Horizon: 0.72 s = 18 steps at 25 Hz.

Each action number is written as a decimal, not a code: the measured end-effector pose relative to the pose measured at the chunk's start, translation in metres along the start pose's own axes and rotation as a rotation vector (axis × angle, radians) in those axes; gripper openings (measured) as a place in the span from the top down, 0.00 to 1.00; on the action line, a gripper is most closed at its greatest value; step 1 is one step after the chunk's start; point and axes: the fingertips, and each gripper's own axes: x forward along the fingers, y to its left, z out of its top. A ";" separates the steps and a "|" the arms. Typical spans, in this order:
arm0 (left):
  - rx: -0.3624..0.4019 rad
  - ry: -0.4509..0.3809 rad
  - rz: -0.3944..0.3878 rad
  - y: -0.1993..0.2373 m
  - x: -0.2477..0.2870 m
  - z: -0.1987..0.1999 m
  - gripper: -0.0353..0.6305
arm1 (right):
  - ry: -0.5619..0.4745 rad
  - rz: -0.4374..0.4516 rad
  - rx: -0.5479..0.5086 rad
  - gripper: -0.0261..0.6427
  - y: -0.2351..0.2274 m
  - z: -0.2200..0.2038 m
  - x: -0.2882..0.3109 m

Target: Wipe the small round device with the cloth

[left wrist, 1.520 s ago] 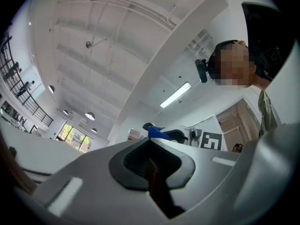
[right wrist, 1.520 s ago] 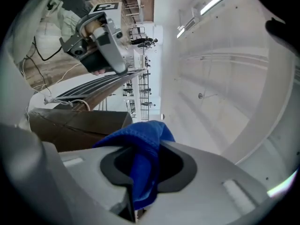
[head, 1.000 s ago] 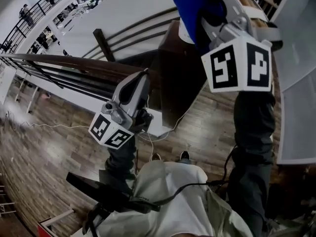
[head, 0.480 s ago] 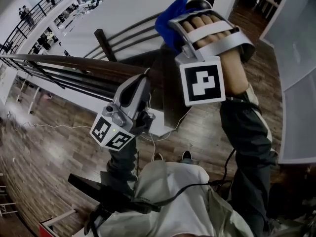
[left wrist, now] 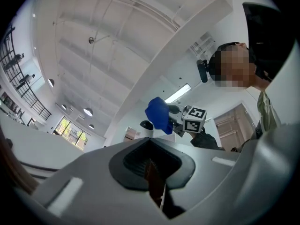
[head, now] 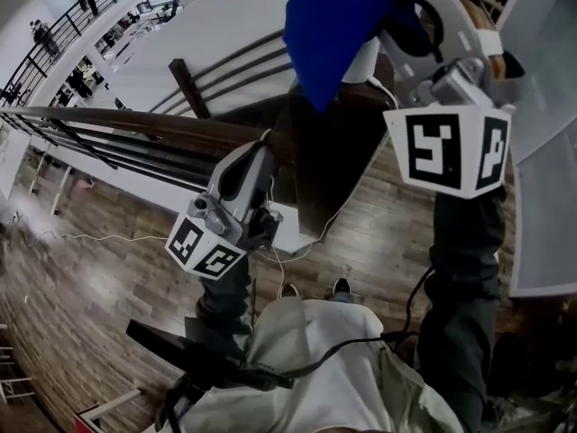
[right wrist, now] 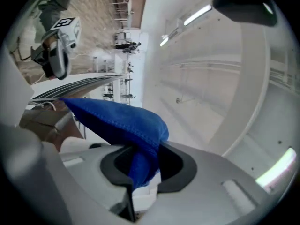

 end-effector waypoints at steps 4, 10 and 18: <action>0.002 -0.009 0.000 -0.001 0.001 0.007 0.96 | 0.136 -0.063 0.129 0.84 -0.026 -0.062 0.009; 0.003 -0.002 0.003 0.000 0.001 0.006 0.96 | 0.166 0.060 0.162 0.84 0.043 -0.090 0.023; -0.012 0.014 0.030 0.008 0.004 0.000 0.96 | 0.172 0.120 0.237 0.84 0.079 -0.103 0.010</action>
